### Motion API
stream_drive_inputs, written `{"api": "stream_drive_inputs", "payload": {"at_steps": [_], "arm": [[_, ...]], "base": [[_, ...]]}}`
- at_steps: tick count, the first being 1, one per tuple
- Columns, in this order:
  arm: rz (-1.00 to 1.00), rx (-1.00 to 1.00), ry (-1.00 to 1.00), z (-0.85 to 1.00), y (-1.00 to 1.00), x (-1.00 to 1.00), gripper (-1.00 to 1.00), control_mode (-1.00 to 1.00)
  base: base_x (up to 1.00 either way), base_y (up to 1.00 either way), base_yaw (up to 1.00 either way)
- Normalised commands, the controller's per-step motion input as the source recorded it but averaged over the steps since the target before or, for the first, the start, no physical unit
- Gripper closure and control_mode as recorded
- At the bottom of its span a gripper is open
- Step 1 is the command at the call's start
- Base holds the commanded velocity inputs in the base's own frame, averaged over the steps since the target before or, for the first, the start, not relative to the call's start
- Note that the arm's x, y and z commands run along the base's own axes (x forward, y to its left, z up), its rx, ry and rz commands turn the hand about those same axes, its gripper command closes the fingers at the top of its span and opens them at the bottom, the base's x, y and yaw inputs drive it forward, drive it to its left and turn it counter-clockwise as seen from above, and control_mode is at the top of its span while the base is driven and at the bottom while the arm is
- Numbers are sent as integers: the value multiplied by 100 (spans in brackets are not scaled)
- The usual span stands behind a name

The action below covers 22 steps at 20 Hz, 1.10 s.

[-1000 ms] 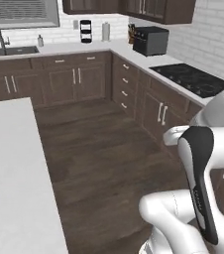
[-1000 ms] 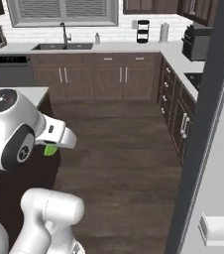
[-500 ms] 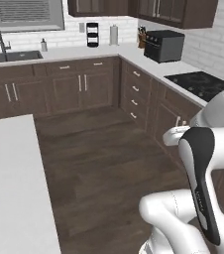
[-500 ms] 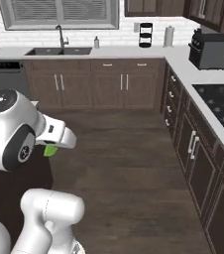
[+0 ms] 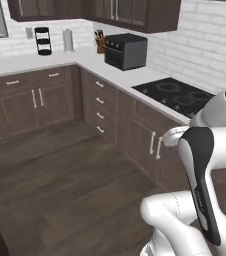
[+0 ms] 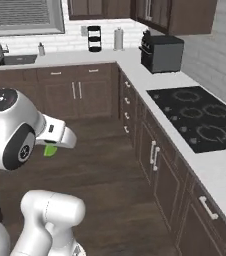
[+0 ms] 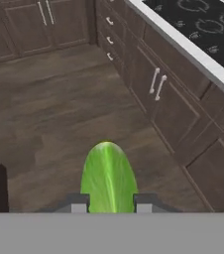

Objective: Grab a lemon wedge from the fridge and one ice cube from the ice bowl, and put them in the glass of lemonade.

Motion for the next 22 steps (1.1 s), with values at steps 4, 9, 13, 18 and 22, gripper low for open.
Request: {"api": "stream_drive_inputs", "payload": {"at_steps": [4,9,13,18,22], "arm": [[0,0,0,0,0,0,100,100],[0,0,0,0,0,0,100,100],[0,0,0,0,0,0,100,100],[0,0,0,0,0,0,100,100],[0,0,0,0,0,0,100,100]], "base": [[46,-45,-58],[16,-49,-63],[7,-33,-73],[22,-1,-81],[45,0,-77]]}}
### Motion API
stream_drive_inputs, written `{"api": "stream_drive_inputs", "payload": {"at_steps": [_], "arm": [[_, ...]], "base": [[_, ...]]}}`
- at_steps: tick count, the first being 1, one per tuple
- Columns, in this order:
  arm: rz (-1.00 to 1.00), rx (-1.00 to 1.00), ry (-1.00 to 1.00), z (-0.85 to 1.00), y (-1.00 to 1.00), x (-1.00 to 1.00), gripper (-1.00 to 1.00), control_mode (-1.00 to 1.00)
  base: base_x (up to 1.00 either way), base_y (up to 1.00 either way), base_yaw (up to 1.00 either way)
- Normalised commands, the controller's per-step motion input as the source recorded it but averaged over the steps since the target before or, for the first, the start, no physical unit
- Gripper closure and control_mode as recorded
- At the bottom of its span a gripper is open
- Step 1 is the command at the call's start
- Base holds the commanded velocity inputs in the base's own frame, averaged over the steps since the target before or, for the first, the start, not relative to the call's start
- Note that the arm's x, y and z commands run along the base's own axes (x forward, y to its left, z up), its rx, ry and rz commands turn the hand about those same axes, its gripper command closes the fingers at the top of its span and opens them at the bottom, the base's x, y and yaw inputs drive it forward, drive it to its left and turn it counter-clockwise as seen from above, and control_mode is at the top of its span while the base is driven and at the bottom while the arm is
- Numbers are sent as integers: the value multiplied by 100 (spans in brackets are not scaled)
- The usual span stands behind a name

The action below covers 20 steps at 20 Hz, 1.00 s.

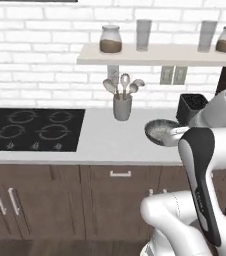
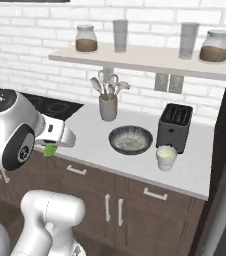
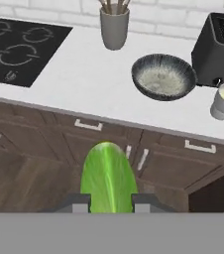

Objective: Grab a lemon wedge from the fridge and one ice cube from the ice bowl, and put them in the glass of lemonade.

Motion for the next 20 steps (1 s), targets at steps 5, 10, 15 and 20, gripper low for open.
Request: {"api": "stream_drive_inputs", "payload": {"at_steps": [5,10,15,20], "arm": [[0,0,0,0,0,0,100,100],[0,0,0,0,0,0,100,100],[0,0,0,0,0,0,100,100],[0,0,0,0,0,0,100,100]], "base": [[84,-1,-44],[50,-40,-11],[3,-47,-24],[45,-5,-38]]}}
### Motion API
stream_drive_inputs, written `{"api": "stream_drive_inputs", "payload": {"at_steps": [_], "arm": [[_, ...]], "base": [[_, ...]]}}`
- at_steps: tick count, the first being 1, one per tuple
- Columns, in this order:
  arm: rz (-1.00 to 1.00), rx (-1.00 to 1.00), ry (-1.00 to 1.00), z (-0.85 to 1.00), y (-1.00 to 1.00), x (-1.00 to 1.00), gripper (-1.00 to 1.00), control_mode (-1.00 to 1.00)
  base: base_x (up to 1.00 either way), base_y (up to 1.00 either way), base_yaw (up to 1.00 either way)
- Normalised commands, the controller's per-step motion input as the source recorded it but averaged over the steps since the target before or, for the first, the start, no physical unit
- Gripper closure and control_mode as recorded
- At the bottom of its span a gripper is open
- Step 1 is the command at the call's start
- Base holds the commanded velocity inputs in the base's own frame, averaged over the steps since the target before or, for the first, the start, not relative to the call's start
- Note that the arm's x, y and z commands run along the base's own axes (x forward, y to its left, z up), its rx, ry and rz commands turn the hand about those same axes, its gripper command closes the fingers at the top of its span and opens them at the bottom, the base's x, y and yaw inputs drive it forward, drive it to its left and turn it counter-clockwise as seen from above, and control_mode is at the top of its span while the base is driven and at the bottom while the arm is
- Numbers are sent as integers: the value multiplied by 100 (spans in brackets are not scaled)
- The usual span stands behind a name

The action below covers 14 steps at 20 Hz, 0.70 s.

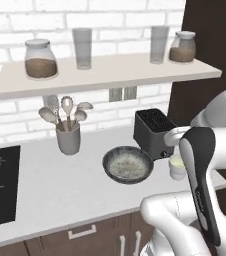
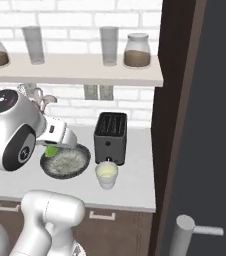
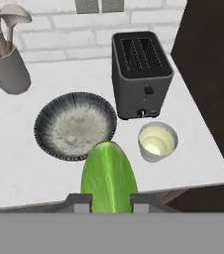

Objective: Grab a lemon wedge from the fridge and one ice cube from the ice bowl, and put them in the glass of lemonade.

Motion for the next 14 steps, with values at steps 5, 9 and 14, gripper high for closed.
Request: {"api": "stream_drive_inputs", "payload": {"at_steps": [5,9,14], "arm": [[0,0,0,0,0,0,100,100],[0,0,0,0,0,0,100,100],[0,0,0,0,0,0,100,100]], "base": [[6,0,-35],[7,0,-36],[59,-7,-24]]}}
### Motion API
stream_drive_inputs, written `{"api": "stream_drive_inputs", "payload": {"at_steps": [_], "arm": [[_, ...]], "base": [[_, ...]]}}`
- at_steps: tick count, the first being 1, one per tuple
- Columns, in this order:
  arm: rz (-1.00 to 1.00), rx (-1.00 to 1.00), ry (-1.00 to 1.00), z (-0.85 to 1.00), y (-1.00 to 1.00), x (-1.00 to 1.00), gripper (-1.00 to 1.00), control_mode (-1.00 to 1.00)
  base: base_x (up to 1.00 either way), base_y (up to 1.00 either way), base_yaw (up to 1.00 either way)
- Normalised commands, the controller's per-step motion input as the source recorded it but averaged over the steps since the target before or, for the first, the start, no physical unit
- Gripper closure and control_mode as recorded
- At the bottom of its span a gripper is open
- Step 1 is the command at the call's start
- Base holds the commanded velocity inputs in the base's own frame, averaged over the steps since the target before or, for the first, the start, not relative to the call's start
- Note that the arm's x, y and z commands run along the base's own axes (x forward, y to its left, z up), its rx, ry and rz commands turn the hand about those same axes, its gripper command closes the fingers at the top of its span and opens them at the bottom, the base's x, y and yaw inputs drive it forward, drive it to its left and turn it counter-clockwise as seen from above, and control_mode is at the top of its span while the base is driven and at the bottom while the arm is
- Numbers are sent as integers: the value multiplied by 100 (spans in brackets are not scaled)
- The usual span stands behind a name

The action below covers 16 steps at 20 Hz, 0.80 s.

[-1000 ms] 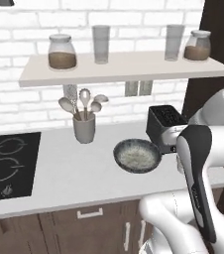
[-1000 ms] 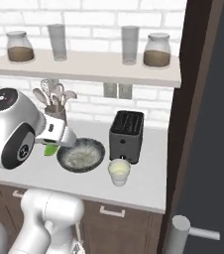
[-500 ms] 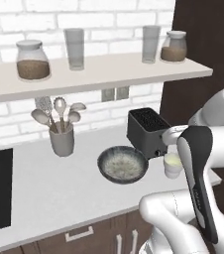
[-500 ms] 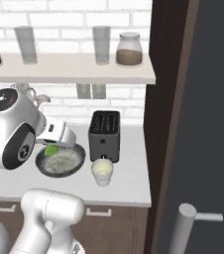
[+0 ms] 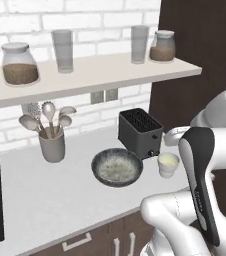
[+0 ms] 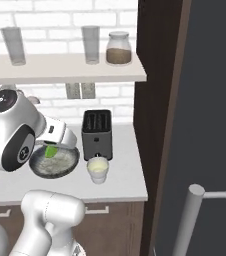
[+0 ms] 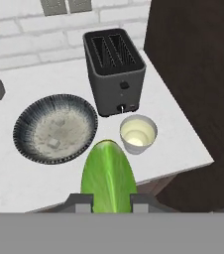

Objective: Grab a lemon wedge from the fridge and one ice cube from the ice bowl, and put them in the glass of lemonade.

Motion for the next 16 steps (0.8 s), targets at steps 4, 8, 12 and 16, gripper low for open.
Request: {"api": "stream_drive_inputs", "payload": {"at_steps": [4,8,12,16], "arm": [[0,0,0,0,0,0,100,100],[0,0,0,0,0,0,100,100],[0,0,0,0,0,0,100,100],[0,0,0,0,0,0,100,100]], "base": [[62,-9,-28],[9,-10,-9],[0,0,0],[0,0,0]]}}
